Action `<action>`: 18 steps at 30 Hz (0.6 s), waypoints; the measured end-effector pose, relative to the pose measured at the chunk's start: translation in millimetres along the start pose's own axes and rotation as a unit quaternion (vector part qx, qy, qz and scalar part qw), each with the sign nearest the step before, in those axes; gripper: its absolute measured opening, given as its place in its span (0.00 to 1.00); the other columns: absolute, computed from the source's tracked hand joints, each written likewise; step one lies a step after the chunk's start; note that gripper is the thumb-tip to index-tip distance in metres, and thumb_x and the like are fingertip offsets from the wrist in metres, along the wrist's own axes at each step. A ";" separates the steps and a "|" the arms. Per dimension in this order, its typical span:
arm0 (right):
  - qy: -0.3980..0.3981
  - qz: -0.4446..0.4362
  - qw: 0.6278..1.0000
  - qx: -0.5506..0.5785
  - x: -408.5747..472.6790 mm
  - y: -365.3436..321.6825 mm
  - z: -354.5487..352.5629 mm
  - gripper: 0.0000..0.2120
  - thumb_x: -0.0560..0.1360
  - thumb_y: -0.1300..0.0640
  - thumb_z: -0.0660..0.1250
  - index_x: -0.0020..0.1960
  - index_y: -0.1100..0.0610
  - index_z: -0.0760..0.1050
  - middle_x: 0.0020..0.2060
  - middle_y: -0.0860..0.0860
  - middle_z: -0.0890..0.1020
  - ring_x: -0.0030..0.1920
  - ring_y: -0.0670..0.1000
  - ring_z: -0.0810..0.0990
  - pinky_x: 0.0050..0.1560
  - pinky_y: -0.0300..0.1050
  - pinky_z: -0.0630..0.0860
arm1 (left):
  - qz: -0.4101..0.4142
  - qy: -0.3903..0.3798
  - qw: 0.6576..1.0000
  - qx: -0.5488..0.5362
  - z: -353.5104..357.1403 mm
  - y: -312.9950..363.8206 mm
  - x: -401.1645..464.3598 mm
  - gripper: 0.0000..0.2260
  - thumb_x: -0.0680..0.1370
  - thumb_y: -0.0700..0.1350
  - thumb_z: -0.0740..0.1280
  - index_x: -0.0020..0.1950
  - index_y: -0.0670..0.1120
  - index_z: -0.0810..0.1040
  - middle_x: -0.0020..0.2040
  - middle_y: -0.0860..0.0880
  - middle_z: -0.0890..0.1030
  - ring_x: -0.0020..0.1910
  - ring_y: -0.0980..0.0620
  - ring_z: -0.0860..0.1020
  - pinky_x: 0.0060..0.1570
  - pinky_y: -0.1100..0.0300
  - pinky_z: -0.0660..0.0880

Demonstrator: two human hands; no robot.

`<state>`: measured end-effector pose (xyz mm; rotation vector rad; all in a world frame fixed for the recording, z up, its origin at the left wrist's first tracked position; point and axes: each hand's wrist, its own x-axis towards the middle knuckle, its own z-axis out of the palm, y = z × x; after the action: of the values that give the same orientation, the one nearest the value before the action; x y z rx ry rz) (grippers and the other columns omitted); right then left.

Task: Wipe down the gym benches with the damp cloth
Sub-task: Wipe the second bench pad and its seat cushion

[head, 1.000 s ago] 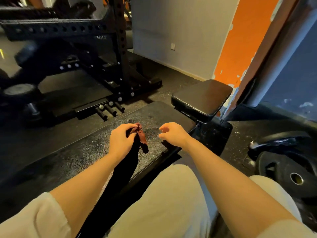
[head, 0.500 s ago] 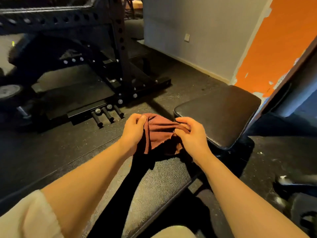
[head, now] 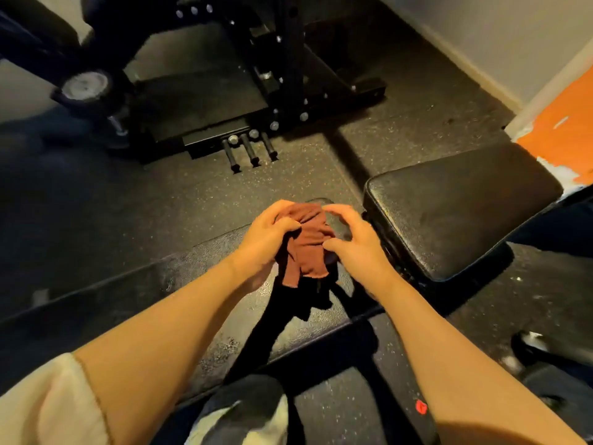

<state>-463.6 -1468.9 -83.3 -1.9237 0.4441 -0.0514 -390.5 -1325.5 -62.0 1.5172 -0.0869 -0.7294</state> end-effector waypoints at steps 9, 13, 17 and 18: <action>-0.087 0.019 0.993 0.081 -100.6 -108.8 55.7 0.07 0.77 0.66 0.63 0.50 0.55 0.73 0.44 0.49 0.80 0.45 0.42 0.78 0.46 0.30 0.72 | 0.024 0.177 0.967 0.179 -90.9 45.1 -164.8 0.16 0.75 0.30 0.68 0.57 0.47 0.73 0.46 0.53 0.78 0.42 0.57 0.76 0.40 0.71 0.72; -0.057 0.057 0.985 0.155 -128.0 -141.9 91.3 0.12 0.78 0.67 0.61 0.48 0.50 0.68 0.44 0.53 0.81 0.42 0.47 0.81 0.43 0.41 0.78 | 0.054 0.152 0.959 0.231 -112.8 50.6 -199.0 0.15 0.74 0.33 0.69 0.51 0.52 0.76 0.51 0.52 0.78 0.50 0.63 0.76 0.51 0.70 0.71; -0.048 0.063 0.979 0.189 -149.8 -160.7 123.6 0.09 0.78 0.68 0.62 0.47 0.55 0.72 0.39 0.51 0.81 0.37 0.42 0.81 0.37 0.36 0.75 | 0.060 0.078 0.955 0.279 -128.8 40.2 -211.9 0.18 0.69 0.51 0.76 0.56 0.57 0.76 0.63 0.50 0.70 0.63 0.61 0.67 0.61 0.76 0.59; -0.047 0.072 0.977 0.197 -155.9 -166.6 135.7 0.08 0.78 0.68 0.62 0.47 0.56 0.73 0.39 0.52 0.82 0.37 0.42 0.81 0.36 0.36 0.76 | 0.064 0.077 0.951 0.293 -139.0 35.7 -214.5 0.19 0.66 0.59 0.74 0.55 0.62 0.74 0.64 0.50 0.68 0.66 0.57 0.64 0.65 0.69 0.59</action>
<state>-528.6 -1243.5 40.7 -1.4939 0.4689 0.0432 -478.7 -1105.3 39.9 2.1083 -0.3024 -0.4951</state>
